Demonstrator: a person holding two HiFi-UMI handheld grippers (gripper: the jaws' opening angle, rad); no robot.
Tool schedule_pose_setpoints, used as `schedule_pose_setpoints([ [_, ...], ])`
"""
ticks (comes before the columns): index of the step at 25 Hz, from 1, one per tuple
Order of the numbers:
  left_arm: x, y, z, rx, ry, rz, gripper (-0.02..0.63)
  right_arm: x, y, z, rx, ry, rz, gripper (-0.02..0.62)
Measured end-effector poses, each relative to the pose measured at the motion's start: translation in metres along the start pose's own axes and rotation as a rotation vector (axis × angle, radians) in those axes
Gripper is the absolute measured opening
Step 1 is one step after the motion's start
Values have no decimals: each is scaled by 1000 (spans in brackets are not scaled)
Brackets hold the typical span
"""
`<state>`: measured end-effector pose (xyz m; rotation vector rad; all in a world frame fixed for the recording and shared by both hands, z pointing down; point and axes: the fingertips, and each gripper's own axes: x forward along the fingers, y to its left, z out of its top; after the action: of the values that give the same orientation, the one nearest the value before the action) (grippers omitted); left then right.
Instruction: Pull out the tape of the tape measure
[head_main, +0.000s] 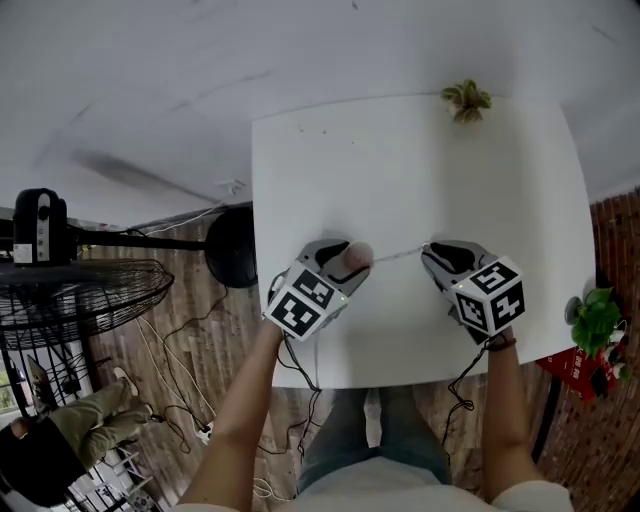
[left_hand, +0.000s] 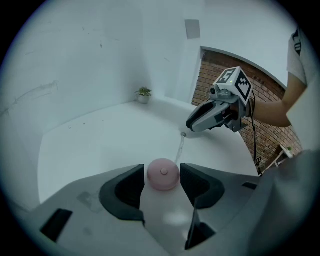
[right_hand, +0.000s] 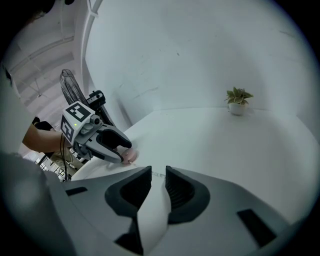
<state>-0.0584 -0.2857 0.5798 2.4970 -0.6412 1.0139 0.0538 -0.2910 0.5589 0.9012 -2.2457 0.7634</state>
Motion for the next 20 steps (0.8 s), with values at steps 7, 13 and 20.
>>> schedule_pose_setpoints([
  [7, -30, 4, 9, -76, -82, 48, 219, -24, 4, 12, 14, -59, -49, 89],
  [13, -69, -2, 28, -164, -212, 78, 219, -56, 16, 26, 30, -142, -91, 87],
  [20, -129, -2, 64, -171, -356, 170, 218, -104, 37, 64, 30, -280, -139, 83],
])
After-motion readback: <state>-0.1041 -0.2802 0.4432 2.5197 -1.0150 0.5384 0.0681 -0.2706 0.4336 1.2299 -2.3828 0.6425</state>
